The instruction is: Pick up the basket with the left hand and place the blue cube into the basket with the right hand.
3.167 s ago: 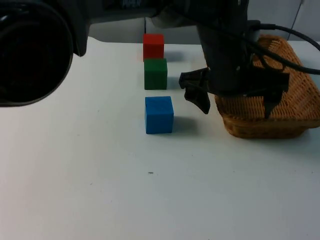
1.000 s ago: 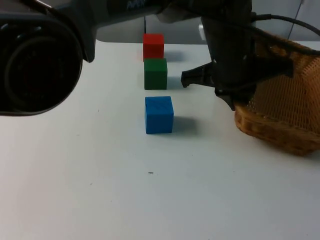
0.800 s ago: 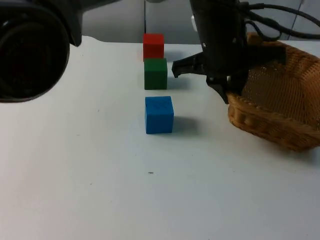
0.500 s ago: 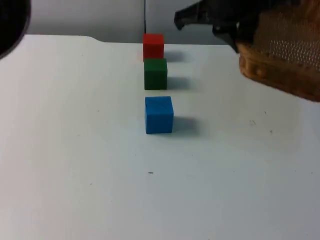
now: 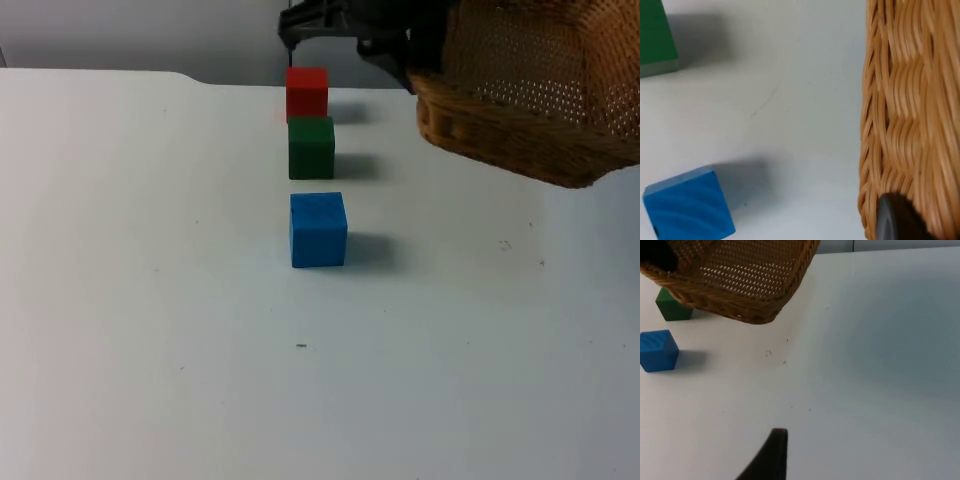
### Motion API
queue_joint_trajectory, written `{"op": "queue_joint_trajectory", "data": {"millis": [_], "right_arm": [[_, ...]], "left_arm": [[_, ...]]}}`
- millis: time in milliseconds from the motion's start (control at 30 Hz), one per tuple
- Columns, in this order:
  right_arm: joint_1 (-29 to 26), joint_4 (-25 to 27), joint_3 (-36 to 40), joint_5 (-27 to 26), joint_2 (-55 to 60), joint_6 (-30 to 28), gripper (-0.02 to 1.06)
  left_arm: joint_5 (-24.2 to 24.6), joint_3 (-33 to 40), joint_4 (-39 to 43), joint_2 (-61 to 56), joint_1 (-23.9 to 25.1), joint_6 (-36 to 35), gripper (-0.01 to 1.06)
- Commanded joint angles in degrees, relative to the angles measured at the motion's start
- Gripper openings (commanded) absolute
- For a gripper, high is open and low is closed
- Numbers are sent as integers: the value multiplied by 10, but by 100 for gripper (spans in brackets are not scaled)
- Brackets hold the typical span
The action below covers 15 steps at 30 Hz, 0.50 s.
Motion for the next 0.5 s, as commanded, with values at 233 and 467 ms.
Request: {"op": "queue_joint_trajectory", "data": {"millis": [233, 467], "right_arm": [[-2, -3, 4, -4, -1, 0, 104], [-2, -3, 4, -4, -1, 0, 104]], "left_arm": [[-105, 275, -119, -173, 83, 151, 0], [-134, 426, -221, -289, 158, 254, 0]]}}
